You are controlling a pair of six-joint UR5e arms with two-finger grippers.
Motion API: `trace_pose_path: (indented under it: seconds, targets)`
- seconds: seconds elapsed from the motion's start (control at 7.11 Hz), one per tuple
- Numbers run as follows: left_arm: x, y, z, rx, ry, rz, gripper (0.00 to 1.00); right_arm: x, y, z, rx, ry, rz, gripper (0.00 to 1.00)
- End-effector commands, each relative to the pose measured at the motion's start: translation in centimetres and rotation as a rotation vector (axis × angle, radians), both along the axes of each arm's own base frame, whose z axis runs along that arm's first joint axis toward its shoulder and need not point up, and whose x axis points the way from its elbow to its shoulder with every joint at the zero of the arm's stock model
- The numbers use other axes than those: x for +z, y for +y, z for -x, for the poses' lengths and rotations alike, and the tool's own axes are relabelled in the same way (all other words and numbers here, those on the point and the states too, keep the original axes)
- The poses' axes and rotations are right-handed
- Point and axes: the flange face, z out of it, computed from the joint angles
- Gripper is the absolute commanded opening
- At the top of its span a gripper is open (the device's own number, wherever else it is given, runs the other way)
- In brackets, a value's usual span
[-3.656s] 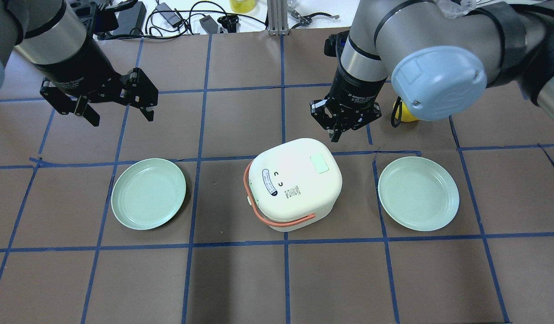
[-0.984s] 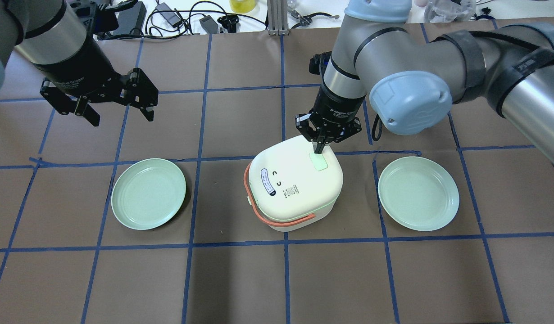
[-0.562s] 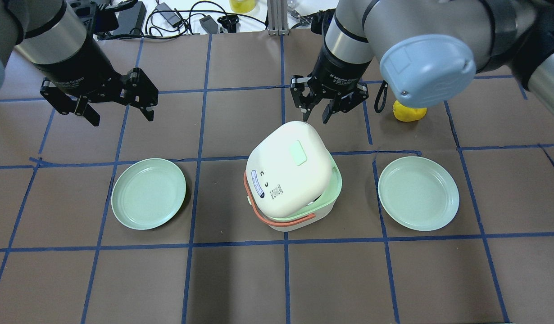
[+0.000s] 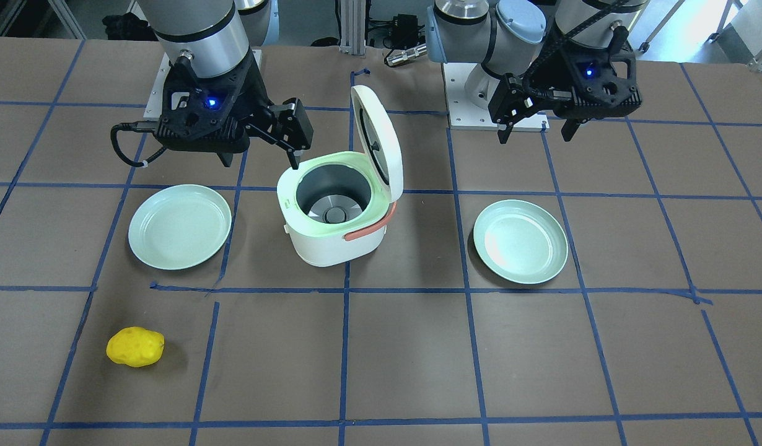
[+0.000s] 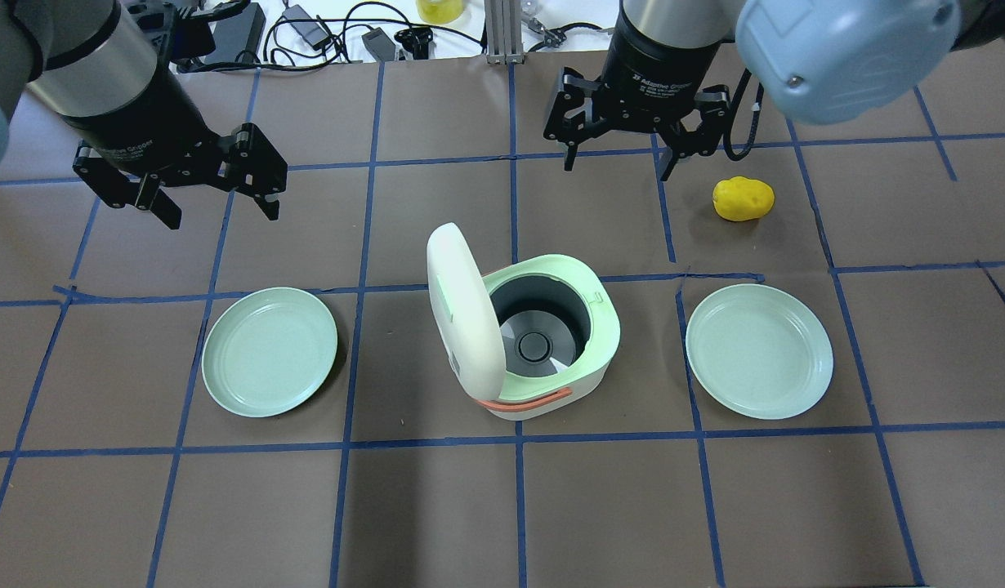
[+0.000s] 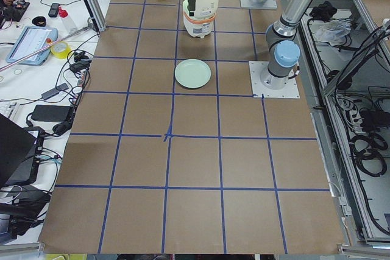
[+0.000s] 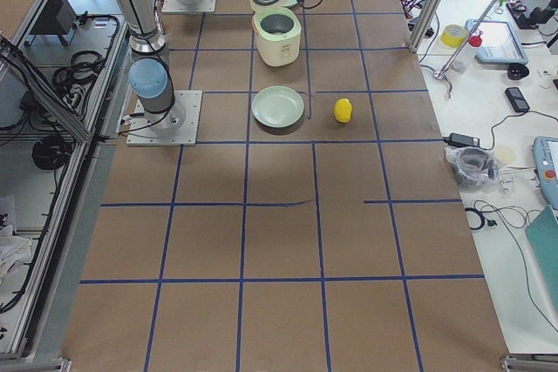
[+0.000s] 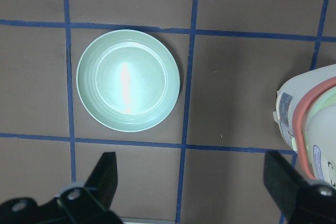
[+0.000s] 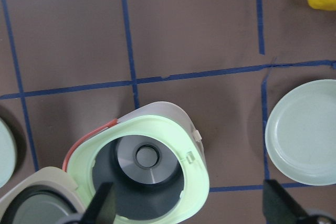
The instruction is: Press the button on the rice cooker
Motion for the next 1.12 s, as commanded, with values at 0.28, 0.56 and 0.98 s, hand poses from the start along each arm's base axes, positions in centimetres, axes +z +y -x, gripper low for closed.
trace_pose_path:
  seconds: [0.28,0.56,0.98]
  targets:
    - [0.0,0.0,0.0,0.000,0.000,0.000,1.00,-0.1,-1.7,5.2,0.000,0.042,-0.017,1.00]
    - [0.0,0.0,0.0,0.000,0.000,0.000,1.00,0.0,-2.2,6.6,0.025,0.039,-0.012,1.00]
    - [0.0,0.0,0.0,0.000,0.000,0.000,1.00,0.6,-2.7,10.6,0.066,0.046,-0.001,1.00]
